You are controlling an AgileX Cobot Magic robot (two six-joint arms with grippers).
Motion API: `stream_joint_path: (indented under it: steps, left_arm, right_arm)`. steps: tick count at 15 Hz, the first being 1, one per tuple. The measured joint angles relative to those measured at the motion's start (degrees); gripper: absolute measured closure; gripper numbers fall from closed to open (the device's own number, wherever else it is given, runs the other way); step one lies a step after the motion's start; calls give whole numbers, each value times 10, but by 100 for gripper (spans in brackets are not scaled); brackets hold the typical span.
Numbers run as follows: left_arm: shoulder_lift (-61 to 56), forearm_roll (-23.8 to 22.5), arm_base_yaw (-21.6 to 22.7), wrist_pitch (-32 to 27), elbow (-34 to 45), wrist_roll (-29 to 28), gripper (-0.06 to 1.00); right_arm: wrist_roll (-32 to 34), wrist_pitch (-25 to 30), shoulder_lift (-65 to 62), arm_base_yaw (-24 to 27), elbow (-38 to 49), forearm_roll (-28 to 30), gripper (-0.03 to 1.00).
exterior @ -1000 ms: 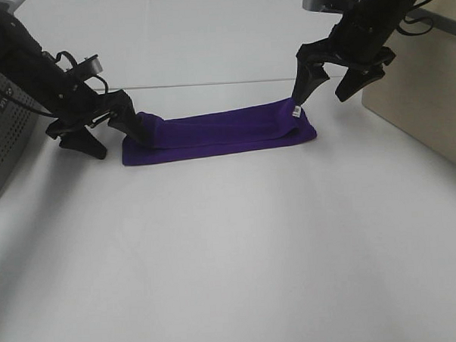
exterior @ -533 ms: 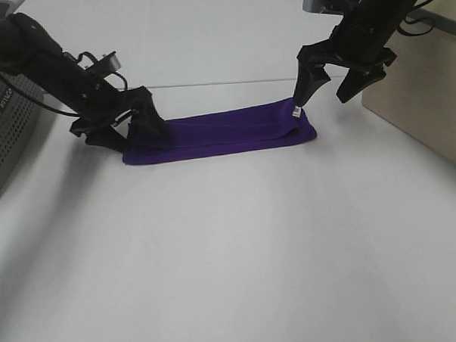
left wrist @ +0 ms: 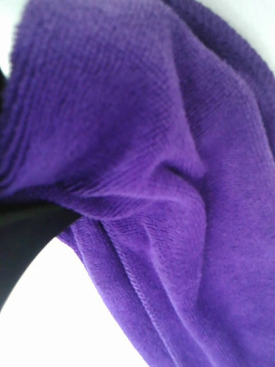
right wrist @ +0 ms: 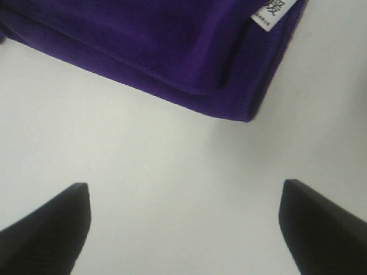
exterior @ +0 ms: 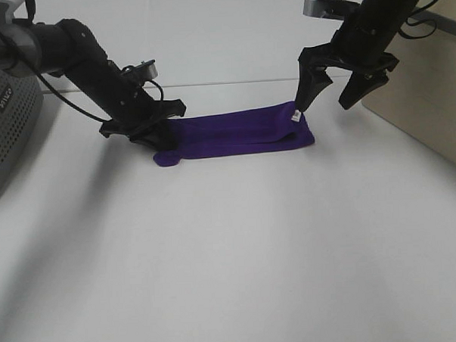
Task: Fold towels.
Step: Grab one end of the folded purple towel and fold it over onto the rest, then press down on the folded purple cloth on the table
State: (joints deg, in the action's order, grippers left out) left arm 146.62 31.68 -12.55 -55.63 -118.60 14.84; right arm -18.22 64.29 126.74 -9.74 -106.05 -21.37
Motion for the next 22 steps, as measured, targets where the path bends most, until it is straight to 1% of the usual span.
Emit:
stream_joint_path:
  steps: [2,3,4,5,7,8,9,11,13,19,20,21,22]
  left_arm:
    - [8,-98,6,-91,-70,-10,89]
    - [10,-138,11,-122,-112,-16,89]
    - [10,-159,16,-132,-149,-17,89]
    - [7,-158,16,-132,-179,-17,89]
    - [-2,-124,-5,-133,-220,-5,89]
    - [-5,-117,-14,-133,-226,-1,89]
    - [-7,-109,-50,-135,-233,9,89]
    - [-6,-119,-86,-138,-233,18,89]
    - [-5,-130,-109,-138,-233,19,89]
    - [29,-147,-125,-139,-233,-1,88]
    - [34,-148,-129,-139,-233,-3,85]
    - [38,-140,-131,-139,-233,-5,74]
    - [40,-117,-131,-139,-233,-5,55]
  right_arm:
    - [0,18,0,0,0,-2,10]
    - [0,28,0,0,0,-4,10]
    - [0,38,0,0,0,-5,10]
    - [0,45,0,0,0,-5,10]
    - [0,47,-9,0,0,-5,10]
    - [0,47,-13,0,0,-5,10]
    - [0,46,-44,0,0,-5,10]
    - [0,46,-77,0,-1,-5,10]
    - [0,46,-101,0,-1,-5,10]
    - [1,48,-134,0,-1,-6,10]
    - [1,50,-138,0,-1,-9,10]
    - [1,53,-142,0,-1,-13,10]
    - [1,54,-143,0,-1,-22,10]
